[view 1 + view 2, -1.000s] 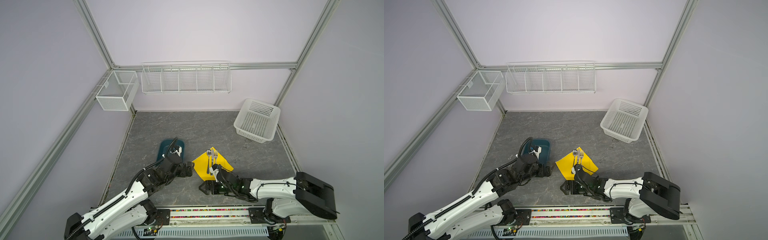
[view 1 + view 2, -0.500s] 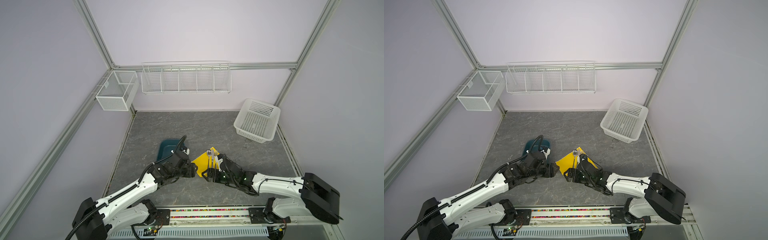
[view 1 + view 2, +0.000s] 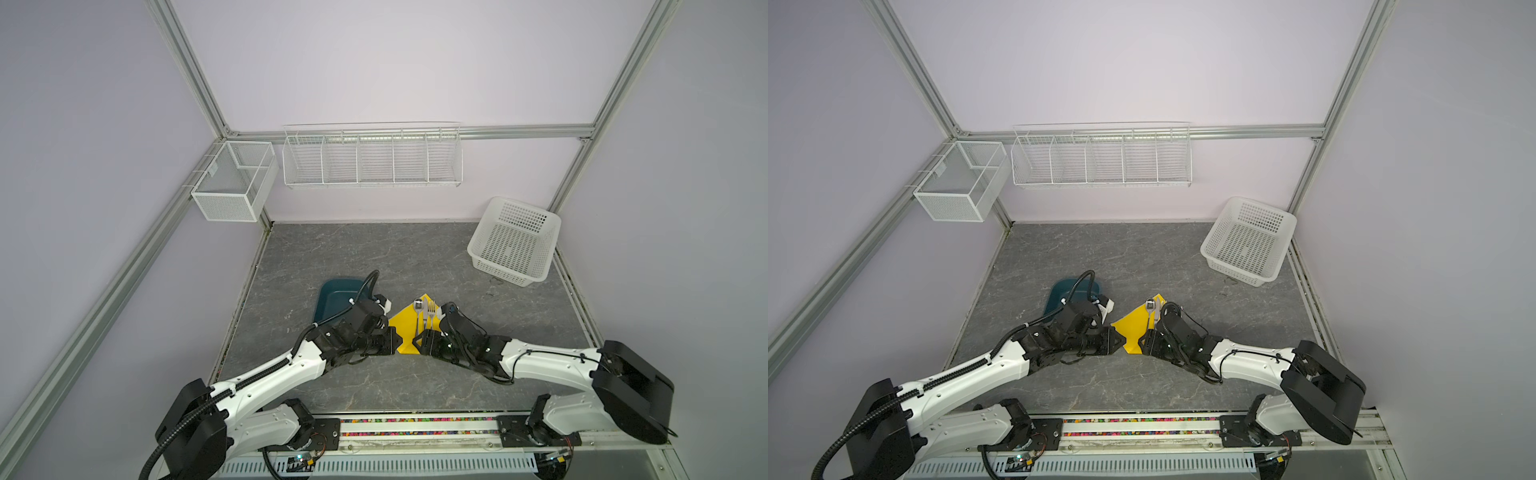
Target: Place the utensils on the paper napkin and roll it up
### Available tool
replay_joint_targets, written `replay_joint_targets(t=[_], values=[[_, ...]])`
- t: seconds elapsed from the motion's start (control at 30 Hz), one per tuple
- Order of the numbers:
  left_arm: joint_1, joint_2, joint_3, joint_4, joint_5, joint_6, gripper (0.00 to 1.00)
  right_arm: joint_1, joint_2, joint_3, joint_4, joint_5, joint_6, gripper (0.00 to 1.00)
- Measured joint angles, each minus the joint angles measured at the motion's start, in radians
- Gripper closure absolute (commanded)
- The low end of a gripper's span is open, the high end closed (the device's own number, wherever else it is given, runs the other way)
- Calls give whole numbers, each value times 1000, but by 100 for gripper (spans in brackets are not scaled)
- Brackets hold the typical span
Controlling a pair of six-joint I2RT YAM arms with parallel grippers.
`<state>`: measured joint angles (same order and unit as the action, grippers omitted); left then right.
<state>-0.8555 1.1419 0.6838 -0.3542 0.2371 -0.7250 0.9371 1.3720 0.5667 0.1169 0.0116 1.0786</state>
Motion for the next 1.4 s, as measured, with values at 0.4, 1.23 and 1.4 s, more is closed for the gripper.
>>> replay_joint_targets(t=[0.4, 1.23, 1.4], values=[[0, 180, 36, 27, 122, 3, 89, -45, 25, 0, -33, -8, 10, 58], [-11, 502, 178, 40, 69, -16, 89, -75, 41, 62, -194, -35, -36, 57], [-11, 537, 183, 37, 57, -16, 89, -79, 69, 105, -268, -36, -67, 63]])
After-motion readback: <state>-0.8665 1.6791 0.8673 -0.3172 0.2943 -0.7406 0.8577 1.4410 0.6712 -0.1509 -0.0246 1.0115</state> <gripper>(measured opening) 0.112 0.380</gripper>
